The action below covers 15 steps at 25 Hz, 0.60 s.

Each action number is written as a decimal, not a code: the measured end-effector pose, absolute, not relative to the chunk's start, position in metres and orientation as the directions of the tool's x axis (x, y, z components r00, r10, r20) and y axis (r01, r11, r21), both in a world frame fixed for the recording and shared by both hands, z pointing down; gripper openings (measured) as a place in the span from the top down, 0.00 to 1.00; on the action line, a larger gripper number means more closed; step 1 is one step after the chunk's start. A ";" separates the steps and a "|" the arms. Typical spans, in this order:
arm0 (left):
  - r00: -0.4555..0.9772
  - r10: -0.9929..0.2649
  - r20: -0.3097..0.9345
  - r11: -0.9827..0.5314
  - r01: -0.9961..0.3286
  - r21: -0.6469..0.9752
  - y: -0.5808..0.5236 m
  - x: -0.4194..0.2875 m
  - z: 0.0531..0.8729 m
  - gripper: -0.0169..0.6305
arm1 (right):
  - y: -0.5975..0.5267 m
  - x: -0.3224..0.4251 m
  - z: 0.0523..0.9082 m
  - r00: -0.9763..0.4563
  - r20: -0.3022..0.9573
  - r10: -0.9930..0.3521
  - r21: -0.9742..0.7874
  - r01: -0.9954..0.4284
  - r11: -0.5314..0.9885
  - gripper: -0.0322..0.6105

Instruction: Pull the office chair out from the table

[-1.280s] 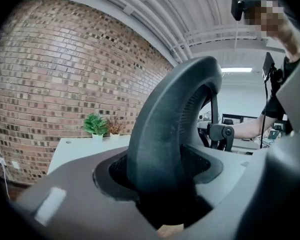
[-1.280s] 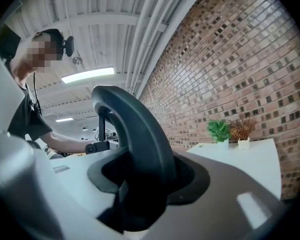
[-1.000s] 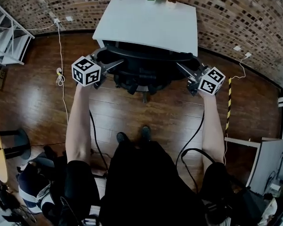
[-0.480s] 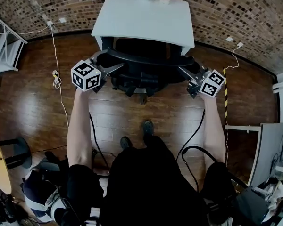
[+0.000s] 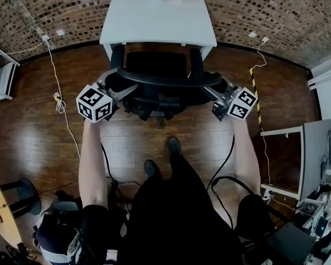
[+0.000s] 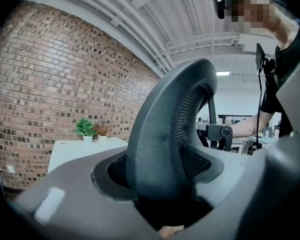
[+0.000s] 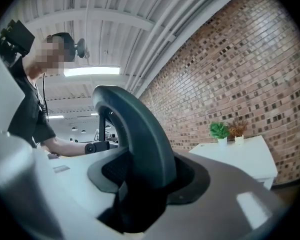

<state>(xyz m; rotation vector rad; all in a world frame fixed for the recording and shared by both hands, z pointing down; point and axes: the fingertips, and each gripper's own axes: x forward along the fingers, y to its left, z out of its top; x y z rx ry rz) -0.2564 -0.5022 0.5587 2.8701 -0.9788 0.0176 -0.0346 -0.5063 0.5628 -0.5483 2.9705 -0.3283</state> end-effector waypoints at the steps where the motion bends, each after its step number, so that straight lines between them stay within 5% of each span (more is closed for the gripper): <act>1: 0.794 -0.607 0.040 -0.788 -0.608 0.094 -0.497 -0.260 0.560 0.36 | -0.500 -0.038 0.565 -0.929 -0.063 -0.366 -0.225 -0.344 0.912 0.63; 15: 0.766 -0.642 0.025 -0.765 -0.643 0.045 -0.426 -0.249 0.543 0.33 | -0.423 -0.028 0.550 -0.945 -0.083 -0.316 -0.194 -0.296 0.935 0.63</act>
